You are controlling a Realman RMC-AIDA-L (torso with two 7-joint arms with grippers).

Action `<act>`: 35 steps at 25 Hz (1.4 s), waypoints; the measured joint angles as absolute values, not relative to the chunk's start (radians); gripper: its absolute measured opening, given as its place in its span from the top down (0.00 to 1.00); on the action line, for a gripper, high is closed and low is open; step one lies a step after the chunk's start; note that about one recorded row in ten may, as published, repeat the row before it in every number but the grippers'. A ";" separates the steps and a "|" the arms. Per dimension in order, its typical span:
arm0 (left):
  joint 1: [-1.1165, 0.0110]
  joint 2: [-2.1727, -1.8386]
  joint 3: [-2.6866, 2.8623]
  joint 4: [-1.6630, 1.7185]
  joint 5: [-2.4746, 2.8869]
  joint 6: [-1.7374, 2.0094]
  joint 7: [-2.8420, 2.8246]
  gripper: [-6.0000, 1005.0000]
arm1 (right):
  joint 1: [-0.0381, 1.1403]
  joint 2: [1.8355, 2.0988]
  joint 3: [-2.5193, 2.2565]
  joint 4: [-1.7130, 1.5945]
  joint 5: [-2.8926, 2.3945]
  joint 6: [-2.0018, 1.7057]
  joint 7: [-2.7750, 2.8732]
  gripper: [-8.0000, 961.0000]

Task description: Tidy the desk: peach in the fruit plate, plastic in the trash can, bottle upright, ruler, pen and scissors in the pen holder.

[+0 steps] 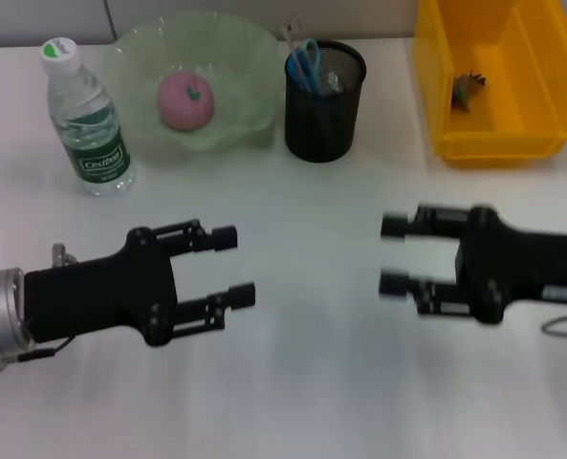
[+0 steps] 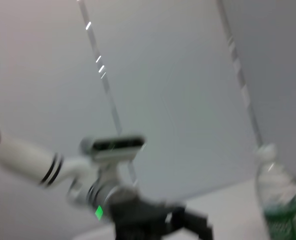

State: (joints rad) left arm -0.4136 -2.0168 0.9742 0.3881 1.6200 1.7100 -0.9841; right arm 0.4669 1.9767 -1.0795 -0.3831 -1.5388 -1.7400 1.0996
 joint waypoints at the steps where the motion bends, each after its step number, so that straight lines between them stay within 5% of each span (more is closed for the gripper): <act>1: -0.416 -2.012 0.975 0.388 1.645 1.717 -0.996 0.33 | 0.467 1.976 -1.079 -0.387 -1.564 -1.740 1.099 0.30; 35: -0.431 -2.010 0.988 0.397 1.744 1.724 -1.009 0.33 | 0.473 2.000 -1.089 -0.390 -1.644 -1.687 1.058 0.30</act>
